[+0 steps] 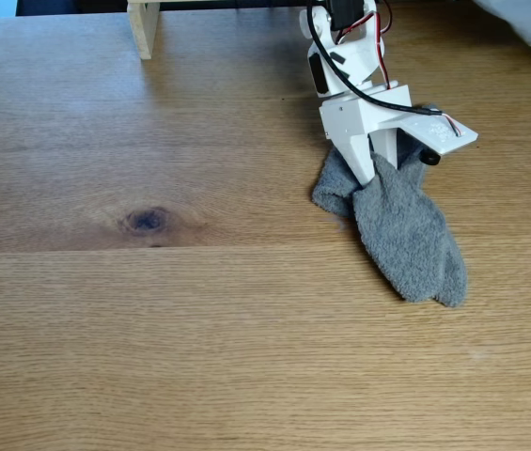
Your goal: Clean the area in front of the robot
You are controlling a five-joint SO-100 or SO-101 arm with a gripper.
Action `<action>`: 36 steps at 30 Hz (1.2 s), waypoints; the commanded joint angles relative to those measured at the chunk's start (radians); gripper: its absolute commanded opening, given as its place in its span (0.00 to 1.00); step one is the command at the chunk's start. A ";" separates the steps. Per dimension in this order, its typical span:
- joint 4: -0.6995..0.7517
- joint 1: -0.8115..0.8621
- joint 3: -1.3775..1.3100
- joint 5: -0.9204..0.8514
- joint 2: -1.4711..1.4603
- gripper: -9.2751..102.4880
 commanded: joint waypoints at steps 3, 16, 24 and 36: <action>-0.038 0.218 -0.249 -0.041 -0.104 0.08; 0.488 0.509 -0.459 -0.051 -0.071 0.08; 0.942 0.341 -0.347 -0.012 0.176 0.08; 0.739 -0.002 -0.195 0.135 0.430 0.08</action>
